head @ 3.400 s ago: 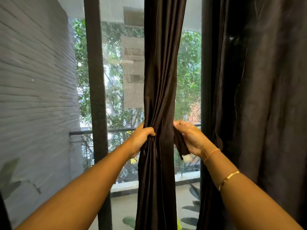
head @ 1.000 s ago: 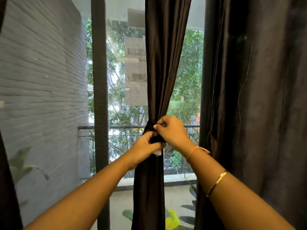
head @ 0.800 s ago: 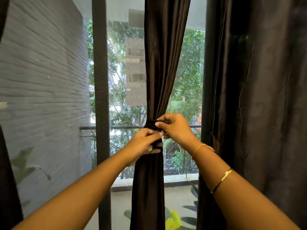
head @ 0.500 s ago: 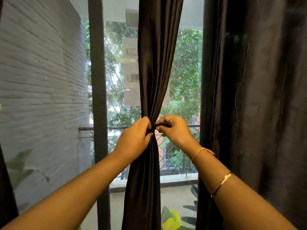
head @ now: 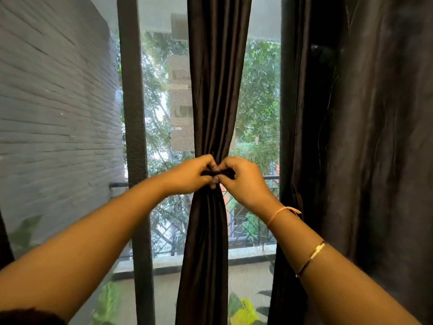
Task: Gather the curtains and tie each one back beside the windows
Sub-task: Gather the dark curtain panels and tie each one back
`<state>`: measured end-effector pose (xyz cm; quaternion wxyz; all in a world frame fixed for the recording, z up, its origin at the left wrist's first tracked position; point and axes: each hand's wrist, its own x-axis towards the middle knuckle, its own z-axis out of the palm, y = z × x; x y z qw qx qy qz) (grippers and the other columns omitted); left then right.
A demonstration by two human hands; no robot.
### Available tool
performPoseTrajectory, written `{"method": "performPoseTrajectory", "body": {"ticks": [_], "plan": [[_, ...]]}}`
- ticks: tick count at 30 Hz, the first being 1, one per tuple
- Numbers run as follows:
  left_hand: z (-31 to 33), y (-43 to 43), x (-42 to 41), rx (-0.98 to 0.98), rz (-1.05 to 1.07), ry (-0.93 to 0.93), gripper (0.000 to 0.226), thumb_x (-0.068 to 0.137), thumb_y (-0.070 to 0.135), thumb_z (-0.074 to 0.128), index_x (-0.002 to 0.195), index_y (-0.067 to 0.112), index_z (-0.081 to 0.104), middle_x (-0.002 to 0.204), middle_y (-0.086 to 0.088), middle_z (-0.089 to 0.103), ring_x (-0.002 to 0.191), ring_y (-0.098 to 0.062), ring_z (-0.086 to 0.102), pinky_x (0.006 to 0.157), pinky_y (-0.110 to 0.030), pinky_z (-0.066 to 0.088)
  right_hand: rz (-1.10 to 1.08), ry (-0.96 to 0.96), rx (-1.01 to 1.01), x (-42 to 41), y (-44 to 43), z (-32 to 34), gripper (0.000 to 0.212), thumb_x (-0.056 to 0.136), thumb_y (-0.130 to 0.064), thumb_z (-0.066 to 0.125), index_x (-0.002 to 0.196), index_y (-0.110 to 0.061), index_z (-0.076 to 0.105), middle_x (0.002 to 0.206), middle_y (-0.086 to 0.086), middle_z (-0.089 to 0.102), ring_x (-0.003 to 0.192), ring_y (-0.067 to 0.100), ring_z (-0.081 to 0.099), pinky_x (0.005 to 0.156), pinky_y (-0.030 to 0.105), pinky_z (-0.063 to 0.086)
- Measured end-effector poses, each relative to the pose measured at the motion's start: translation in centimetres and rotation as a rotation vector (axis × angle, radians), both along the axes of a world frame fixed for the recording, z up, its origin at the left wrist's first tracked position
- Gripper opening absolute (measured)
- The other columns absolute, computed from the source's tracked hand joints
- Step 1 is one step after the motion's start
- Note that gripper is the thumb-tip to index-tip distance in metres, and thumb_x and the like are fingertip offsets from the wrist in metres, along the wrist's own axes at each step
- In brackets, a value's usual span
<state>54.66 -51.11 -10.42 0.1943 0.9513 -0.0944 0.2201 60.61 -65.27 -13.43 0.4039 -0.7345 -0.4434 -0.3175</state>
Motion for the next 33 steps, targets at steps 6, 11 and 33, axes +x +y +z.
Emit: {"method": "performPoseTrajectory", "body": {"ticks": [6, 11, 33], "plan": [[0.5, 0.5, -0.4, -0.351, -0.128, 0.251, 0.014, 0.091, 0.004, 0.054, 0.093, 0.018, 0.052, 0.075, 0.002, 0.058, 0.041, -0.003, 0.029, 0.038, -0.016, 0.021, 0.104, 0.054, 0.046, 0.6, 0.0, -1.4, 0.008, 0.08, -0.003, 0.068, 0.084, 0.0, 0.061, 0.086, 0.012, 0.059, 0.08, 0.022, 0.052, 0.071, 0.033, 0.041], [1.7, 1.1, -0.8, -0.386, -0.164, 0.362, 0.036, 0.066, 0.035, 0.074, 0.09, 0.012, 0.062, 0.065, -0.006, 0.046, 0.041, -0.004, 0.025, 0.037, -0.017, 0.017, 0.243, 0.082, 0.064, 0.3, -0.3, -1.7, 0.01, 0.079, -0.002, 0.068, 0.078, -0.009, 0.062, 0.079, 0.003, 0.05, 0.077, 0.019, 0.05, 0.07, 0.03, 0.043], [-3.7, 0.3, -1.6, 0.205, 0.272, -0.513, 0.02, 0.081, 0.012, 0.06, 0.101, 0.017, 0.058, 0.098, 0.001, 0.057, 0.083, -0.023, 0.058, 0.069, -0.039, 0.048, 0.412, 0.1, 0.17, 0.1, 1.3, -0.7, 0.029, 0.084, 0.01, 0.04, 0.086, -0.01, 0.06, 0.077, -0.009, 0.057, 0.068, -0.003, 0.054, 0.066, 0.012, 0.041]]}}
